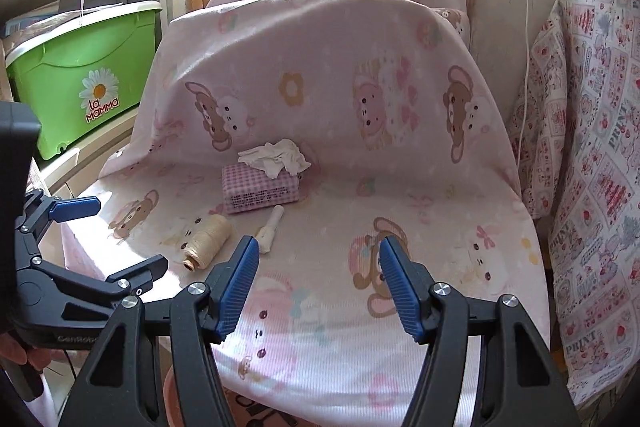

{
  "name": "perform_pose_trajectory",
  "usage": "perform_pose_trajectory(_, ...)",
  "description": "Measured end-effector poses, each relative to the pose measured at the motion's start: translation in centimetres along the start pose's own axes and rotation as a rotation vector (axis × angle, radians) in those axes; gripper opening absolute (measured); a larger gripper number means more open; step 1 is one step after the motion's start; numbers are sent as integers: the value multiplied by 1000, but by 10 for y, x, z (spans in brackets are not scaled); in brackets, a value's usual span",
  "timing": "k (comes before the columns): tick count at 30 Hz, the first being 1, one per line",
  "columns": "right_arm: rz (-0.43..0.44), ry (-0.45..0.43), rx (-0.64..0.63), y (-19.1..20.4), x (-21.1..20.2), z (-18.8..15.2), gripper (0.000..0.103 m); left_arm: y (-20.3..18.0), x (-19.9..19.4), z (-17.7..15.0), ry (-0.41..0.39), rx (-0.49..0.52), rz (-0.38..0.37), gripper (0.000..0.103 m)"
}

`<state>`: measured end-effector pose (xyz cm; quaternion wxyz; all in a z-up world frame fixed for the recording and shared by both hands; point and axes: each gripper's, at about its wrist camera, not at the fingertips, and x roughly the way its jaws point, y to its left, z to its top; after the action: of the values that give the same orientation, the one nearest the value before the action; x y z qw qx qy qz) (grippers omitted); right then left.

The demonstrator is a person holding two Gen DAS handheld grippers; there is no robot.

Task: Collect trash
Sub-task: 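Lower the left tool onto the cream thread spool and close it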

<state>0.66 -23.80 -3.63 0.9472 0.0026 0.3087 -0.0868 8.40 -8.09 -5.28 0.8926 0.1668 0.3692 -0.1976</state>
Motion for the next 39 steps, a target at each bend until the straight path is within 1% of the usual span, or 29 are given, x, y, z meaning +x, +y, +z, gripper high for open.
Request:
perform_pose_trajectory(1, 1, 1, 5, -1, 2, 1, 65, -1, 0, 0, -7, 5, 1, 100)
perform_pose_trajectory(3, -8, -4, 6, -3, 4, 3, 65, -2, -2, -1, -27, 3, -21, 100)
perform_pose_trajectory(5, -20, -14, 13, -6, 5, 7, 65, 0, -5, -3, -59, -29, -79, 98)
perform_pose_trajectory(7, -10, -15, 45, -13, 7, 9, 65, 0, -6, -4, -85, -63, -139, 86)
perform_pose_trajectory(9, -7, -10, 68, -17, 8, 10, 65, -5, -6, -3, -94, -51, -147, 61)
perform_pose_trajectory(11, -10, -3, 74, -18, 9, 10, 65, -12, -5, -2, -110, -24, -148, 50)
perform_pose_trajectory(12, -15, -3, 73, -19, 9, 10, 65, -15, -4, -2, -115, -14, -153, 48)
perform_pose_trajectory(14, -20, -5, 68, -19, 8, 11, 65, -20, -2, -1, -116, -10, -175, 48)
perform_pose_trajectory(18, -30, -3, 69, -20, 8, 11, 65, -26, 6, 2, -95, -43, -211, 48)
perform_pose_trajectory(22, -60, -6, 81, -25, 10, 10, 65, -34, 12, 4, -94, -30, -186, 47)
perform_pose_trajectory(25, -65, -5, 99, -30, 12, 11, 65, -36, 16, 4, -82, -15, -168, 43)
perform_pose_trajectory(26, -66, -5, 103, -32, 12, 11, 65, -37, 17, 5, -78, -13, -171, 41)
perform_pose_trajectory(27, -68, -5, 107, -33, 12, 11, 65, -37, 20, 5, -71, -13, -172, 34)
perform_pose_trajectory(29, -71, -4, 111, -34, 12, 10, 65, -37, 26, 4, -49, -29, -184, 22)
perform_pose_trajectory(32, -76, -1, 115, -35, 13, 10, 65, -31, 22, 4, -77, -72, -200, 22)
perform_pose_trajectory(37, -76, -4, 115, -31, 14, 10, 65, -13, 3, 11, -125, -125, -197, 22)
perform_pose_trajectory(39, -66, -3, 116, -28, 15, 11, 65, -3, -4, 12, -143, -142, -179, 22)
